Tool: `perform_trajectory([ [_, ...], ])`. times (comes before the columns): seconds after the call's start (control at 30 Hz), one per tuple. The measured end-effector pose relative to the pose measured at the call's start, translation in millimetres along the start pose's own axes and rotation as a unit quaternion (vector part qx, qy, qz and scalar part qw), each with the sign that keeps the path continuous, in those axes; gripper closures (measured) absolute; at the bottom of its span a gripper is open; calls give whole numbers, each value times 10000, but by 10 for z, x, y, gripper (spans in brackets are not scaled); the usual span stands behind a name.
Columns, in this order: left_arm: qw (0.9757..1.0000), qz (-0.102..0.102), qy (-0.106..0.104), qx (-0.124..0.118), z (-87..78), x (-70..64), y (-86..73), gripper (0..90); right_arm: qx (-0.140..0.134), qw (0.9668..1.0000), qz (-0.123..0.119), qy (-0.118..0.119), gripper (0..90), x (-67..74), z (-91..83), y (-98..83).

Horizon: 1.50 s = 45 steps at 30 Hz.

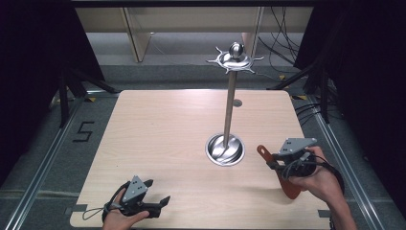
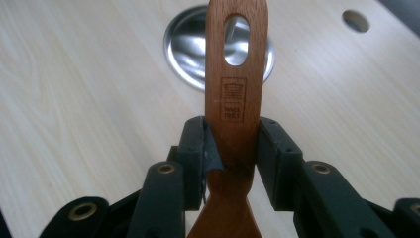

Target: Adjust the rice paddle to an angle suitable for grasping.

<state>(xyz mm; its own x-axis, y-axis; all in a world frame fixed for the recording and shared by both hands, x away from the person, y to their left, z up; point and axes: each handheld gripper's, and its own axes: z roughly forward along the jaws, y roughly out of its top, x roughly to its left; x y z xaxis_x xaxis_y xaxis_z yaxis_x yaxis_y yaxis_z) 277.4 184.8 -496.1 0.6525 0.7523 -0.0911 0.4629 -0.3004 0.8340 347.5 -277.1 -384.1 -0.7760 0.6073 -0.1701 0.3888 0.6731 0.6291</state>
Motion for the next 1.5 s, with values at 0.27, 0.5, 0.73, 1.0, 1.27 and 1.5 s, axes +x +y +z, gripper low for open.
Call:
perform_trajectory([
  [0.27, 10000, -51, -18, -44, 11, -6, -2, 153, -184, 9998, 106, 38, 672, -25, -40, 66],
  [0.5, 10000, -17, -17, -2, 7, 3, -2, 153, -482, 9988, 58, 69, 672, -14, -83, 160],
  [0.73, 10000, 86, -2, 13, 4, 14, 3, 153, -801, 9967, 3, 93, 672, -45, -148, 298],
  [1.0, 10000, 2, -8, 10, 5, 5, -3, 153, -1119, 9937, -1, 35, 672, -81, -279, 420],
  [1.27, 10000, 86, -6, 21, 3, 14, 0, 154, -1453, 9894, -13, -57, 672, -112, -379, 534],
  [1.5, 10000, -4, 6, 8, -3, -1, -1, 154, -1683, 9856, -89, -130, 672, -120, -497, 663],
])
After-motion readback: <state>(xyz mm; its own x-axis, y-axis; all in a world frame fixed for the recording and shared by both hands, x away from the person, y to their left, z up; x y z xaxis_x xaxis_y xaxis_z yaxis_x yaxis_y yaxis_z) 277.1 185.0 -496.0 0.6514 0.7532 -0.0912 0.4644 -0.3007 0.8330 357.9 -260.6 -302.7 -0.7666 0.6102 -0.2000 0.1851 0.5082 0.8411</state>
